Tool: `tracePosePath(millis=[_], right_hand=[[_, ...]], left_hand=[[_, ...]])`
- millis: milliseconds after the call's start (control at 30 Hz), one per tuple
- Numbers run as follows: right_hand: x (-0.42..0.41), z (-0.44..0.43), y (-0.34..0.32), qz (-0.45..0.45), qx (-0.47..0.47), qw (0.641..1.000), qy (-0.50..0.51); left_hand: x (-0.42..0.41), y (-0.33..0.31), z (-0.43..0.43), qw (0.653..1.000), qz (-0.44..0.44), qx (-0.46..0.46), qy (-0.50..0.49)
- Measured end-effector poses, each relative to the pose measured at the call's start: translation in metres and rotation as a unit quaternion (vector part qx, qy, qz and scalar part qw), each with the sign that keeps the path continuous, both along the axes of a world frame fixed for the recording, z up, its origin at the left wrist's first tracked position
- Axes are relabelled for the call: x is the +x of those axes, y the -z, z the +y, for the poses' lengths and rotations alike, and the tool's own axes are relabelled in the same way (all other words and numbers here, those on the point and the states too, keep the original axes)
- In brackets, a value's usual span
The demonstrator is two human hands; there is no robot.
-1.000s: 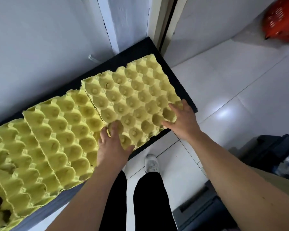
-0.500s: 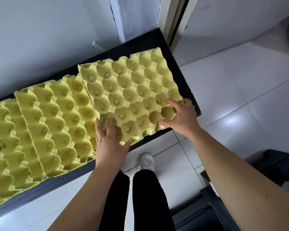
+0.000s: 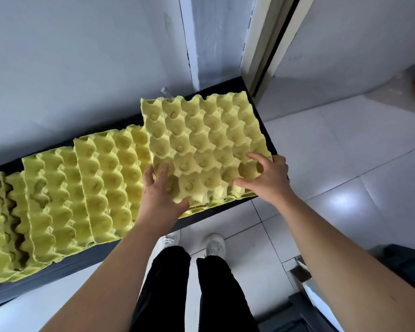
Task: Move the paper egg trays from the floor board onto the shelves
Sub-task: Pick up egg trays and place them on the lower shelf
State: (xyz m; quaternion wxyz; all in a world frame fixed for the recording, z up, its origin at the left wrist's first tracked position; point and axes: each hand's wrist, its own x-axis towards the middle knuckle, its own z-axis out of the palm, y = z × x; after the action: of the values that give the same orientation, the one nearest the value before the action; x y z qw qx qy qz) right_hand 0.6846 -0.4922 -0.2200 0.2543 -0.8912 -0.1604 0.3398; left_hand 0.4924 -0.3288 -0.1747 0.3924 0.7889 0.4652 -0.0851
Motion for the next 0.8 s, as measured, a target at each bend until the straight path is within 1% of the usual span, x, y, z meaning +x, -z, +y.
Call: tracePosePath(millis=[133,200,267,367,500,567,667,800], right_hand=[[-0.003,-0.003,0.021,0.027,-0.012,1.000,0.005],[-0.005,-0.006,0.032,0.042,-0.018,0.999,0.009],[-0.003,-0.007,0.038,0.055,-0.019,0.998,0.010],[0.002,-0.007,0.036,0.060,-0.009,0.998,-0.001],[0.009,-0.011,0.021,0.090,0.068,0.992,0.051],[0.012,-0.014,0.011,0.088,0.092,0.990,0.067],[0.014,-0.013,-0.013,0.064,0.098,0.991,0.065],[0.008,-0.006,-0.059,0.035,0.101,0.993,0.040]], left_hand=[[0.001,0.007,0.000,0.999,0.027,-0.036,-0.021],[0.003,0.010,-0.001,0.998,0.037,-0.044,-0.015],[0.004,0.012,-0.001,0.998,0.025,-0.049,-0.023],[0.004,0.009,-0.003,0.997,-0.024,-0.061,-0.049],[0.009,-0.008,-0.001,0.991,-0.089,-0.069,-0.073],[0.010,-0.020,0.001,0.987,-0.120,-0.068,-0.079],[0.009,-0.042,-0.001,0.984,-0.155,-0.049,-0.070],[-0.004,-0.080,-0.001,0.983,-0.164,-0.037,-0.073]])
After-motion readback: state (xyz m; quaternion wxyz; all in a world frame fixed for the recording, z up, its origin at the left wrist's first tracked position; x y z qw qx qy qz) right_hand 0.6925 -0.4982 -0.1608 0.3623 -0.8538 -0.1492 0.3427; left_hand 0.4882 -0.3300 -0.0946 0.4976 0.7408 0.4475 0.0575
